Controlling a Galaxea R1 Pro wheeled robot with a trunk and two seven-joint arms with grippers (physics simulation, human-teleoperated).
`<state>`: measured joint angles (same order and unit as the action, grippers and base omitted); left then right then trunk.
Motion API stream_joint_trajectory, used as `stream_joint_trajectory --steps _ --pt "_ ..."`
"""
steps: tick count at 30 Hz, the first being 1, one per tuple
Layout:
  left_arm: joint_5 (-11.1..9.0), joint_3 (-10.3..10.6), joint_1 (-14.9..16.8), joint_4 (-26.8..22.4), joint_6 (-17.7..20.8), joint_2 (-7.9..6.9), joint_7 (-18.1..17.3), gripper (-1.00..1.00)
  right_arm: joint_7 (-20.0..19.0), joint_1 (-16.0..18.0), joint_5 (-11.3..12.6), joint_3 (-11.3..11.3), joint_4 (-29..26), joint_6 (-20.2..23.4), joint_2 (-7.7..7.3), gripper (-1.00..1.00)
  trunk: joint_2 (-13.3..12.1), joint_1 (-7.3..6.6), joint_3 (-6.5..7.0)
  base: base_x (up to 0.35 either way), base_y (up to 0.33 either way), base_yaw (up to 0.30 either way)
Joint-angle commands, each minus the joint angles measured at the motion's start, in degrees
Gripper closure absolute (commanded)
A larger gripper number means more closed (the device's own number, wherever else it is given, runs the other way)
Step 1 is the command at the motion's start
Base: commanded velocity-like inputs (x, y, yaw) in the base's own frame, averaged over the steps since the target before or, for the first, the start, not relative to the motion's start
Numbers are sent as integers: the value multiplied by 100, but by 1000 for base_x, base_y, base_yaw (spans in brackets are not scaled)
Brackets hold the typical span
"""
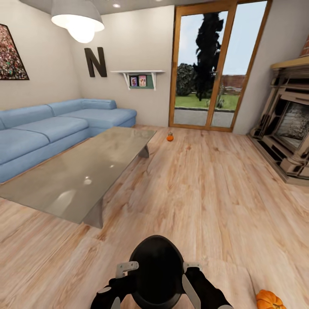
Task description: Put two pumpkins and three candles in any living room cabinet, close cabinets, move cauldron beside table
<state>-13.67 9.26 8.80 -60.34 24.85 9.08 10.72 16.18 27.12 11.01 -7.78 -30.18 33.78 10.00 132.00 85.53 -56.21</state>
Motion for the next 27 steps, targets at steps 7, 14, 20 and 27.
stream_joint_trajectory --steps 7,14,20,27 --pt "105 -12 -1 2 20 -3 27 100 -1 4 -20 14 -454 -3 0 100 1 0 0 -81 0 289" --pt "103 -13 -1 3 20 -3 27 100 -1 4 -20 14 -454 -3 0 100 1 0 0 -5 0 289" --pt "106 -13 -1 4 20 -3 28 100 -3 4 -20 14 -454 -3 0 100 1 0 0 0 0 289" --pt "102 -13 -1 0 20 -3 27 100 -6 4 -20 14 -452 3 0 100 1 0 0 0 0 224"
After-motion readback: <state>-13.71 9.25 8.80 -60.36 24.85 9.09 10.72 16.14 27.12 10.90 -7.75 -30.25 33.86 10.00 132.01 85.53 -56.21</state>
